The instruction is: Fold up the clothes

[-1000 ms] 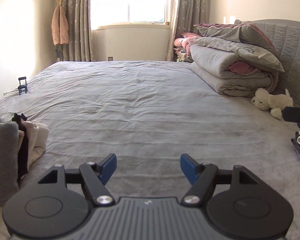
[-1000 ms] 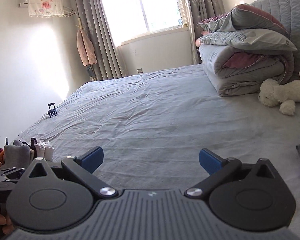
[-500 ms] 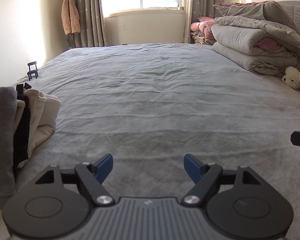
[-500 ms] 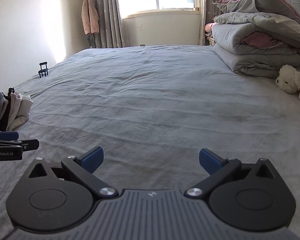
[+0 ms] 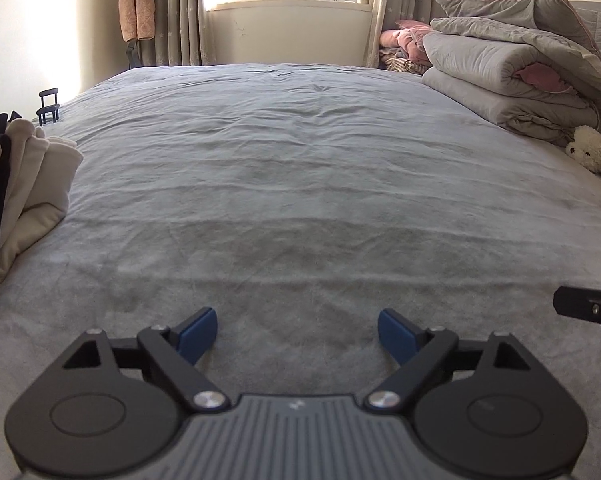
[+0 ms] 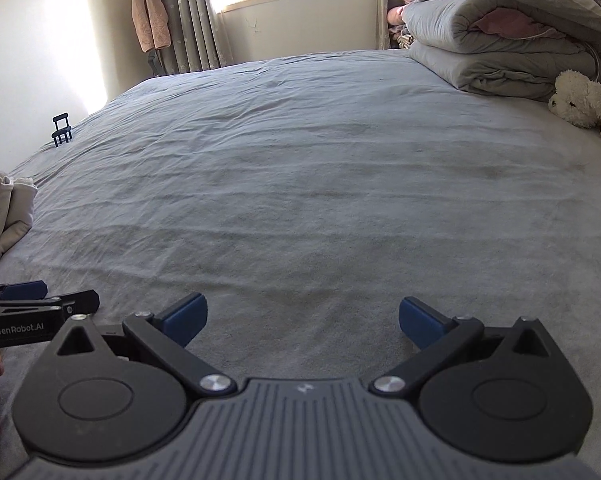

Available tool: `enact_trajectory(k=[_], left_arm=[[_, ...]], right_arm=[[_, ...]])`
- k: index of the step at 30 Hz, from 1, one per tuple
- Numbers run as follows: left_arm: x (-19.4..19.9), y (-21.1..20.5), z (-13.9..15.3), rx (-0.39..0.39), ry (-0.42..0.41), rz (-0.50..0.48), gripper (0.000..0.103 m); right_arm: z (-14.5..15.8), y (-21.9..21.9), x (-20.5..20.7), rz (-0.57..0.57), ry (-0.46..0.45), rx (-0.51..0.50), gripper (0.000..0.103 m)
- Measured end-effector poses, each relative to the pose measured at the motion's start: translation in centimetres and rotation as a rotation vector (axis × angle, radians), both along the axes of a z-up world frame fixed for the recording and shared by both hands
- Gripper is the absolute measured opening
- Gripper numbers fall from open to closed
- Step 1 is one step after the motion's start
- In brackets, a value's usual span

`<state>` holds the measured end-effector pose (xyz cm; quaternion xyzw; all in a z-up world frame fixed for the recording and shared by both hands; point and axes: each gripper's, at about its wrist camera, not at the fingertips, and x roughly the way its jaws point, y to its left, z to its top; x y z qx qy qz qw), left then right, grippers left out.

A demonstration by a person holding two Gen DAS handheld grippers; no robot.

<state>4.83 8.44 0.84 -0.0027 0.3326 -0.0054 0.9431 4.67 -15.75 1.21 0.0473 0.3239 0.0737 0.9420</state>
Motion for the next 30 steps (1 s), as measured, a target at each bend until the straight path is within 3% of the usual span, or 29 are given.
enact_trajectory(k=[14, 30], left_arm=[[0.2, -0.6, -0.8, 0.025, -0.016, -0.008, 0.102], [0.1, -0.8, -1.0, 0.037, -0.018, -0.003, 0.103]], right_arm=[[-1.6, 1.4, -0.3, -0.029, -0.035, -0.080, 0.103], [-1.8, 2.0, 0.0, -0.065, -0.029, -0.125, 0.103]])
